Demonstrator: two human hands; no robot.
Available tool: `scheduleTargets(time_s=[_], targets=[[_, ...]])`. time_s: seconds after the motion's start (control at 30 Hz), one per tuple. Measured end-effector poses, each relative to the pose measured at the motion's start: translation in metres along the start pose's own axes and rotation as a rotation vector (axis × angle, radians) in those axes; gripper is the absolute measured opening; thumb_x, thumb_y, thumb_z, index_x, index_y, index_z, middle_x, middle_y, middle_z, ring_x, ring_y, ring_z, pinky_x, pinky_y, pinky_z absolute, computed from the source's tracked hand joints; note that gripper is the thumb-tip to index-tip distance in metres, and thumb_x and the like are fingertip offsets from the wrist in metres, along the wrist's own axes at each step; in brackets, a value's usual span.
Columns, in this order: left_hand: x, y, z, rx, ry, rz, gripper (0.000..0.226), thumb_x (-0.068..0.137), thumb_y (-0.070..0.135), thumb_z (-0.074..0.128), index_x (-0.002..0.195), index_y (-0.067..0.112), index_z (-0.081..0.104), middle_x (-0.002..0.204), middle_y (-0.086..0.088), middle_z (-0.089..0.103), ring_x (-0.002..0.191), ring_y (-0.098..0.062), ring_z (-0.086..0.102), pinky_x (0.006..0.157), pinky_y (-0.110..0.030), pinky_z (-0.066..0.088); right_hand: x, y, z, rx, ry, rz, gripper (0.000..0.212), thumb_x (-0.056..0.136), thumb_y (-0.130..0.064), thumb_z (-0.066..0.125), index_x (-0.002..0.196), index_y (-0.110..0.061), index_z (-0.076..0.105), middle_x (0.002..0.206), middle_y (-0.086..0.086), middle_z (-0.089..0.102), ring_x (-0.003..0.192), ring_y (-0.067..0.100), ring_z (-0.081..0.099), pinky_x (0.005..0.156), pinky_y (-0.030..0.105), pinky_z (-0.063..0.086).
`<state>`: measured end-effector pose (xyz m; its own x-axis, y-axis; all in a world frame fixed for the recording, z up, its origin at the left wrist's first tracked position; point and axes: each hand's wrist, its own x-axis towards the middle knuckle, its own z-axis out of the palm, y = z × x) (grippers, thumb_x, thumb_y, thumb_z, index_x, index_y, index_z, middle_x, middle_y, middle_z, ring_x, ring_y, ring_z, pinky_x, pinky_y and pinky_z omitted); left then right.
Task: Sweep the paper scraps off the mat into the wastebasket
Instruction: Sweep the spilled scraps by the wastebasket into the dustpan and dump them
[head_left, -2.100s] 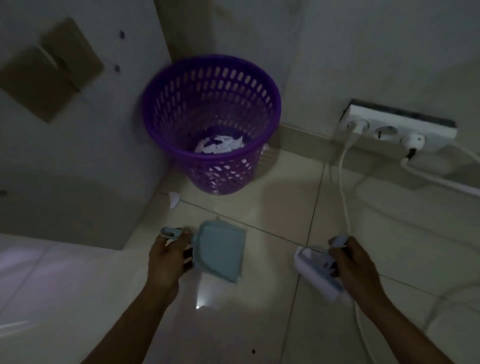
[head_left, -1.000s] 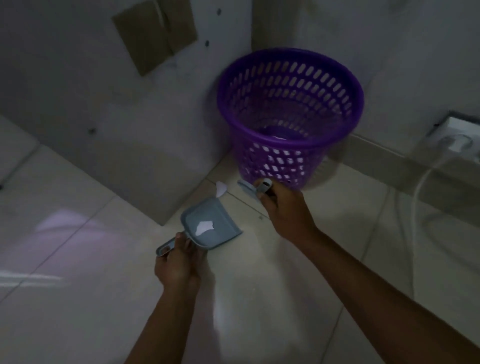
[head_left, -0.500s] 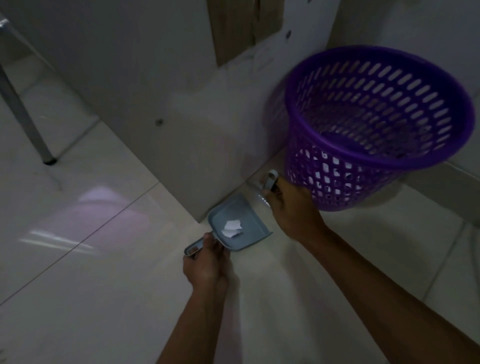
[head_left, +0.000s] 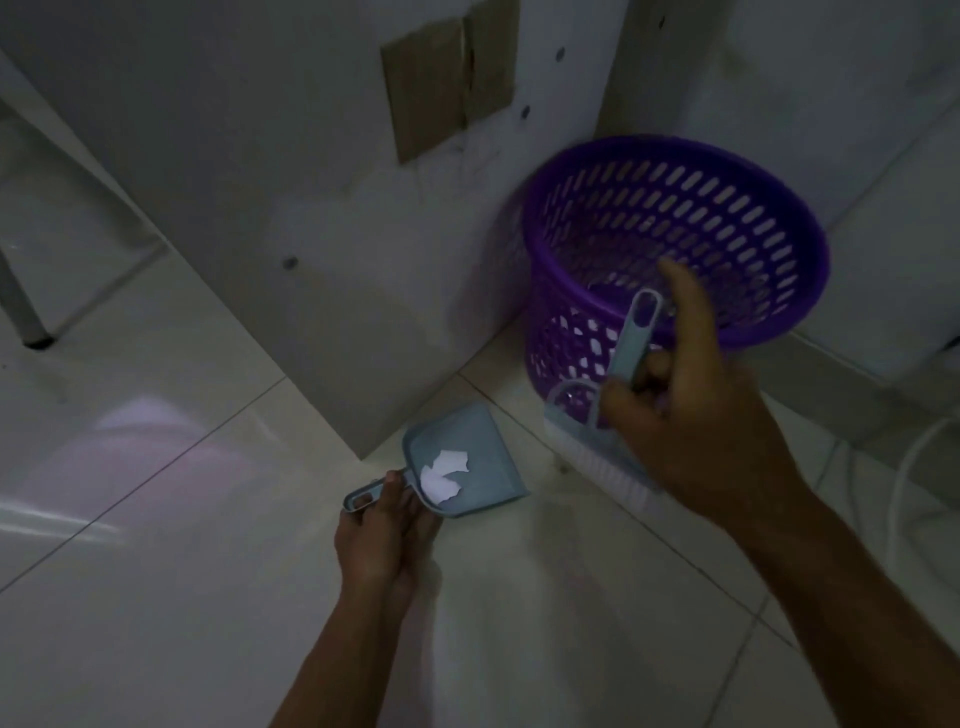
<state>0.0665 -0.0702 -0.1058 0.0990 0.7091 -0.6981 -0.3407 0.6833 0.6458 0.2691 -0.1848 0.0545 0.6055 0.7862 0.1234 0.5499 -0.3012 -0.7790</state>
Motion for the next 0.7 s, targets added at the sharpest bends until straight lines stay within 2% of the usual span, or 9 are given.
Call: scheduleTargets(time_s=[0.07,0.13,0.17,0.23,0.3,0.37,0.43,0.57,0.7], targets=[[-0.005,0.001,0.007,-0.009,-0.029,0.006,0.024,0.101,0.006,0.059,0.124,-0.002,0.06,0.11,-0.021,0.072,0.073,-0.019,0.076,0.06,-0.033,0.064,0.009,0.008,-0.019,-0.087,-0.064,0.058,0.067,0.088,-0.016,0.064,0.144,-0.028,0.028,0.074,0.002,0.066,0.065,0.009,0.064,0.056,0.028,0.05],[-0.007,0.002,0.015,0.001,-0.055,0.015,0.015,0.101,0.005,0.058,0.116,0.002,0.06,0.11,-0.021,0.071,0.072,-0.019,0.076,0.057,-0.033,0.064,0.014,0.017,-0.026,-0.166,-0.048,-0.008,0.019,0.091,-0.017,0.062,0.107,-0.018,0.054,0.066,-0.006,0.06,0.06,0.0,0.059,0.053,0.014,0.041],[-0.007,0.003,0.018,0.013,-0.065,0.019,0.009,0.101,0.006,0.058,0.11,0.004,0.06,0.113,-0.021,0.071,0.076,-0.021,0.075,0.062,-0.035,0.065,0.013,0.019,-0.03,-0.197,-0.021,-0.033,0.007,0.092,-0.017,0.061,0.09,-0.017,0.054,0.062,-0.009,0.056,0.057,-0.004,0.057,0.049,0.007,0.035],[-0.008,0.007,0.025,0.022,-0.087,0.021,0.006,0.101,0.007,0.059,0.107,0.007,0.061,0.117,-0.021,0.071,0.085,-0.024,0.073,0.07,-0.038,0.064,0.006,0.023,-0.037,-0.275,0.013,-0.072,0.014,0.092,-0.017,0.06,0.08,-0.017,0.053,0.06,-0.013,0.054,0.057,-0.006,0.055,0.046,0.005,0.034],[-0.01,0.012,0.031,0.028,-0.112,0.025,0.014,0.101,0.007,0.06,0.114,0.007,0.061,0.118,-0.019,0.07,0.088,-0.025,0.072,0.066,-0.035,0.065,-0.013,0.021,-0.047,-0.35,0.021,-0.098,0.004,0.093,-0.019,0.061,0.09,-0.016,0.06,0.07,-0.012,0.062,0.061,0.001,0.055,0.051,0.0,0.035],[-0.012,0.016,0.036,0.023,-0.135,0.028,0.014,0.101,0.007,0.06,0.115,0.009,0.061,0.116,-0.016,0.071,0.088,-0.024,0.072,0.059,-0.033,0.064,-0.04,0.021,-0.062,-0.399,0.025,-0.099,0.012,0.092,-0.017,0.063,0.103,-0.015,0.064,0.081,-0.009,0.065,0.069,0.0,0.052,0.061,-0.001,0.036],[-0.015,0.018,0.039,0.016,-0.15,0.022,0.017,0.101,0.008,0.06,0.118,0.01,0.062,0.116,-0.014,0.071,0.089,-0.024,0.071,0.056,-0.032,0.063,-0.074,0.021,-0.08,-0.454,-0.007,-0.037,0.017,0.09,-0.02,0.065,0.107,-0.025,0.063,0.083,-0.007,0.069,0.069,0.001,0.058,0.06,0.009,0.04],[-0.022,0.013,0.047,-0.002,-0.164,0.006,0.026,0.1,0.005,0.06,0.126,0.005,0.061,0.115,-0.016,0.071,0.084,-0.023,0.073,0.054,-0.031,0.062,-0.139,0.037,-0.124,-0.542,-0.025,0.126,0.036,0.084,-0.024,0.072,0.091,-0.052,0.051,0.078,-0.018,0.071,0.072,0.011,0.069,0.058,0.026,0.052],[-0.032,0.005,0.061,0.008,-0.204,-0.035,0.005,0.099,0.003,0.061,0.101,0.008,0.062,0.088,-0.009,0.076,0.064,-0.016,0.075,0.049,-0.031,0.06,-0.182,0.045,-0.161,-0.466,-0.029,0.275,0.029,0.085,-0.063,0.053,0.113,-0.066,0.047,0.09,-0.045,0.062,0.08,-0.02,0.06,0.064,0.002,0.045]])
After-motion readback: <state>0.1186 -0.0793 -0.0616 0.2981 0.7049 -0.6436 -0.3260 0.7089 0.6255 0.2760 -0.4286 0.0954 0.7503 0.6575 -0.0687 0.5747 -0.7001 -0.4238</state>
